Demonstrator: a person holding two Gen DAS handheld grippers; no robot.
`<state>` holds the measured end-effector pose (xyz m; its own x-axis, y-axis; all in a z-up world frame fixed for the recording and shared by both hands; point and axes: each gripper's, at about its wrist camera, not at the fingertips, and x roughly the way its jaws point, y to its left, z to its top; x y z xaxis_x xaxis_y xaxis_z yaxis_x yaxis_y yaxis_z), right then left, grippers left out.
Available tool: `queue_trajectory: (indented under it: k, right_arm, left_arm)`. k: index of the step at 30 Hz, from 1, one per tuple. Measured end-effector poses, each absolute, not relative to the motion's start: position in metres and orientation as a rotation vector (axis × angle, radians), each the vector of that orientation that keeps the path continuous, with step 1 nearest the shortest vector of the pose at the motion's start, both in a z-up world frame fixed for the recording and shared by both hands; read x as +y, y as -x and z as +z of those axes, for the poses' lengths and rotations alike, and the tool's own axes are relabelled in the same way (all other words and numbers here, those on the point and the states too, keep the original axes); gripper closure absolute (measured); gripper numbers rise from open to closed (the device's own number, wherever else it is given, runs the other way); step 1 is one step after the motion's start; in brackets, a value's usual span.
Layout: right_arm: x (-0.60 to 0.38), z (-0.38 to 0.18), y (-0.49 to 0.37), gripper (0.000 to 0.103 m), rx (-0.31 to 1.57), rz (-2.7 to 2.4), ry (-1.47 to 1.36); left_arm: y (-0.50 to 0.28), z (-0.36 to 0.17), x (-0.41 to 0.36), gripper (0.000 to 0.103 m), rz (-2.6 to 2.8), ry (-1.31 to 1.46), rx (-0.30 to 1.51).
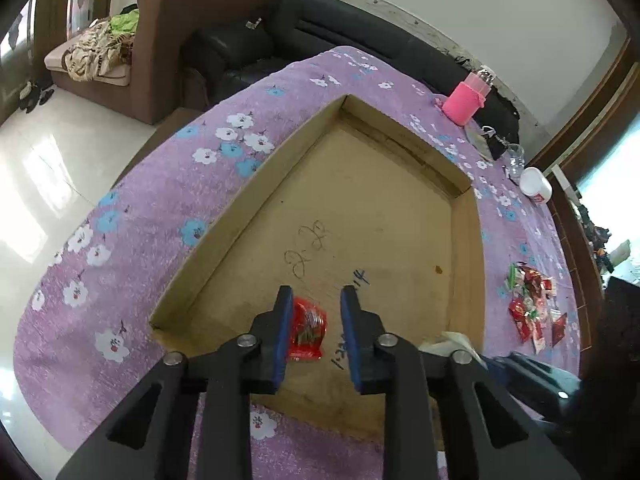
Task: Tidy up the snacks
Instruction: 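Carry both candies over the cardboard box and open both grippers to drop them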
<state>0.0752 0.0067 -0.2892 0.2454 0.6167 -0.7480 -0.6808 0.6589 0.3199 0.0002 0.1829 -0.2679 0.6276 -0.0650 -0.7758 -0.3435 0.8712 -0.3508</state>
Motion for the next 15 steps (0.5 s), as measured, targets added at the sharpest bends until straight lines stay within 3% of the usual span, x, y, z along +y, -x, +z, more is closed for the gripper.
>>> queue_trajectory:
  k: [3, 15]
  right_arm:
    - [0.007, -0.29, -0.072, 0.068, 0.991, 0.885, 0.079]
    - [-0.005, -0.296, -0.067, 0.067, 1.017, 0.788, 0.284]
  left_arm:
    - [0.004, -0.262, 0.179, 0.055, 0.161, 0.507, 0.866]
    - [0.03, -0.223, 0.165, 0.037, 0.165, 0.529, 0.733]
